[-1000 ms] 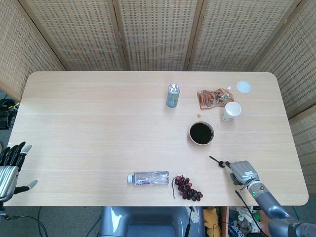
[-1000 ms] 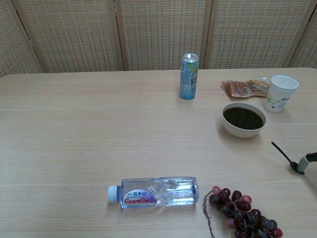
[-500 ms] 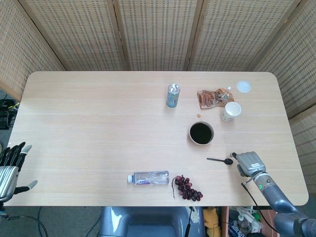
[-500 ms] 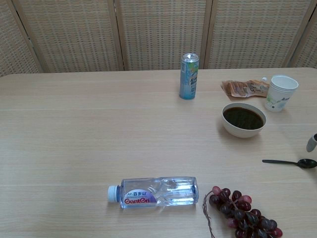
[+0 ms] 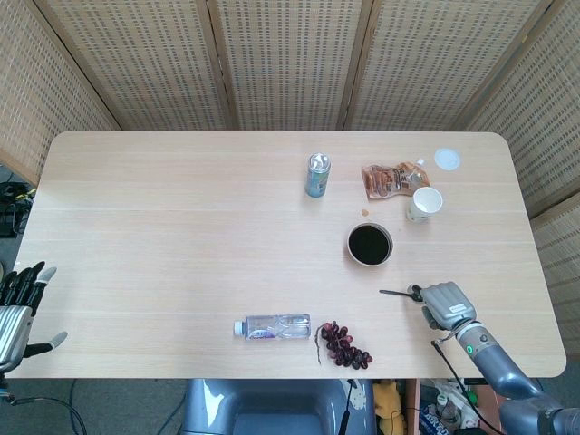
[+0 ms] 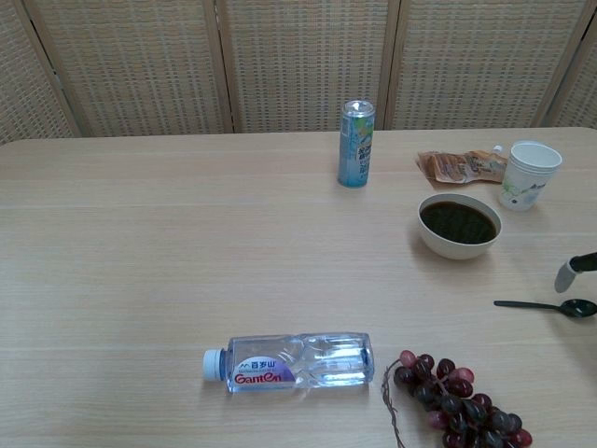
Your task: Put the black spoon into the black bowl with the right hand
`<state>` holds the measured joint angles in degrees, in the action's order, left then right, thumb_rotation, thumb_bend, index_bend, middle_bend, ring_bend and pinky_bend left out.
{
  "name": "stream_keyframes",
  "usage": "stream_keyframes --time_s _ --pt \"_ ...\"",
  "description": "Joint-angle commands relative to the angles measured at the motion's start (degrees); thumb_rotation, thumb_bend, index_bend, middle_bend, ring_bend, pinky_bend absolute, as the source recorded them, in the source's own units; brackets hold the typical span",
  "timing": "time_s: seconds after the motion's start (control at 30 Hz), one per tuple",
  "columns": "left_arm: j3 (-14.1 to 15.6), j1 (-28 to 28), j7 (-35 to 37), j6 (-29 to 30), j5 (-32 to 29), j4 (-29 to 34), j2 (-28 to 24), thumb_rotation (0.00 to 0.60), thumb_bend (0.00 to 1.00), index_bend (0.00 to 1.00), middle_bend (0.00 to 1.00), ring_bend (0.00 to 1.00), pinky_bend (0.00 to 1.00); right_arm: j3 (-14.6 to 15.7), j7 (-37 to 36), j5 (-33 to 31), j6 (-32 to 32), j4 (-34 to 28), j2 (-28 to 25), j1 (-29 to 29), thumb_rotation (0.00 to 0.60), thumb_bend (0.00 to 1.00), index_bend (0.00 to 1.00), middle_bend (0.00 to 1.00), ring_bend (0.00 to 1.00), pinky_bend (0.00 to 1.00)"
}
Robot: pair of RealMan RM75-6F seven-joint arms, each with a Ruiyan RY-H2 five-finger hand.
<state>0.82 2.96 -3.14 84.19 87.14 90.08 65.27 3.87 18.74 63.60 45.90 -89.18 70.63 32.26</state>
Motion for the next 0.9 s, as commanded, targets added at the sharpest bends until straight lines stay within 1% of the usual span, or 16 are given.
stream_keyframes --time_s 0.03,0.27,0.53,0.9 --pt "0.09 -0.09 0.27 -0.01 -0.03 -0.28 0.11 0.6 0.03 0.0 0.0 0.0 0.0 0.54 0.14 -0.28 -0.19 0.5 0.66 -0.45 0.6 0.81 0.27 0.94 0.97 1.0" --pt "0.12 -0.07 0.59 0.06 0.23 -0.6 0.22 0.6 0.04 0.0 0.0 0.0 0.0 1.44 0.46 -1.02 -0.68 2.01 1.91 -1.2 0.6 0.81 0.27 0.94 0.97 1.0" --pt "0.16 -0.06 0.46 0.03 0.31 -0.62 0.29 0.6 0.03 0.0 0.0 0.0 0.0 1.77 0.72 -1.67 -1.04 3.64 2.59 -1.67 0.6 0.81 0.27 0.94 0.97 1.0" --pt "0.26 -0.33 0.42 0.24 0.22 -0.55 0.29 0.6 0.04 0.0 0.0 0.0 0.0 1.21 0.38 -2.27 -2.17 6.75 3.56 -1.51 0.6 0.81 0.27 0.94 0.97 1.0"
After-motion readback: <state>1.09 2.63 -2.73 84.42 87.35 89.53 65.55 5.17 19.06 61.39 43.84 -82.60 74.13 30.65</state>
